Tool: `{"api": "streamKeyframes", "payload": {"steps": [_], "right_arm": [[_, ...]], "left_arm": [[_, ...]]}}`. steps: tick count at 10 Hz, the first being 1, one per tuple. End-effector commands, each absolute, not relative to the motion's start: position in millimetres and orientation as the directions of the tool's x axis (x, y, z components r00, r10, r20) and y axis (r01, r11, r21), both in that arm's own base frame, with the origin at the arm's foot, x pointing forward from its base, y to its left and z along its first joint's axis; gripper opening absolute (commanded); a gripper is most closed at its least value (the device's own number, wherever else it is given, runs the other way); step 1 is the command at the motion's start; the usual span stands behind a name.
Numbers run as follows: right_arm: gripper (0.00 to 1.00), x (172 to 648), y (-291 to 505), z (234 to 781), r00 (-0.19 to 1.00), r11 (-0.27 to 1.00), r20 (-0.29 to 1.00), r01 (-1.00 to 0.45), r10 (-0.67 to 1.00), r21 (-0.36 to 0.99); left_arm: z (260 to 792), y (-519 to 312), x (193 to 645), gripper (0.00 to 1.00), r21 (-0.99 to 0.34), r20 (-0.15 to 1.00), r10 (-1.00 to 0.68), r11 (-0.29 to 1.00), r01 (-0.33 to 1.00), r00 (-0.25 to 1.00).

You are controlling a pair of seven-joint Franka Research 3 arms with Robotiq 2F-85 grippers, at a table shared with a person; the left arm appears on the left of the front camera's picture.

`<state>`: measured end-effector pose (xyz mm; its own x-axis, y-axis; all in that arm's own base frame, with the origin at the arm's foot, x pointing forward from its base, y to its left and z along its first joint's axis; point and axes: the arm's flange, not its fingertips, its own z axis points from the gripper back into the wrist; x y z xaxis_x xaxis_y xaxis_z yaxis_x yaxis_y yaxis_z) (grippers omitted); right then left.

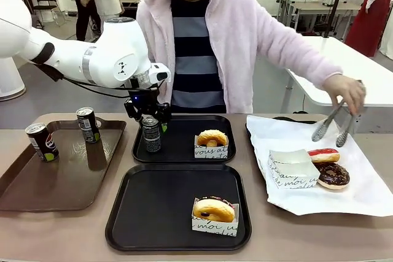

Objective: Set up donuts and drinks on trays.
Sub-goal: Pick up one Pepsi coke and place it on the Flat Tray.

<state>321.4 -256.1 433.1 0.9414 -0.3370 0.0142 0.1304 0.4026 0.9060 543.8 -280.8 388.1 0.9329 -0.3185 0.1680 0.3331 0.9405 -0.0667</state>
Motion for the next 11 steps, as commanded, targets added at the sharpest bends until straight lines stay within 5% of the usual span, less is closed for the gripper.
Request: {"api": "streamKeyframes", "payload": {"steps": [1, 3, 6, 11], "right_arm": [[1.00, 322, -255, 432, 0.941, 0.391, 0.025, 0.116, -0.337, 0.913], [1.00, 322, -255, 432, 0.941, 0.391, 0.025, 0.116, -0.337, 0.913], [1.00, 322, -255, 432, 0.941, 0.391, 0.025, 0.116, -0.337, 0.913], [1.00, 322, -255, 432, 0.941, 0.391, 0.025, 0.116, -0.337, 0.913]], "left_arm": [[401, -282, 537, 0.90, -0.068, 0.156, -0.308, 0.945, 0.321, 0.938], [419, -278, 511, 1.00, -0.031, 0.125, -0.312, 0.947, 0.318, 0.942], [448, -273, 454, 1.00, -0.019, 0.098, -0.386, 0.921, 0.390, 0.917], [457, -273, 437, 1.00, -0.017, 0.094, -0.389, 0.920, 0.392, 0.917]]}}
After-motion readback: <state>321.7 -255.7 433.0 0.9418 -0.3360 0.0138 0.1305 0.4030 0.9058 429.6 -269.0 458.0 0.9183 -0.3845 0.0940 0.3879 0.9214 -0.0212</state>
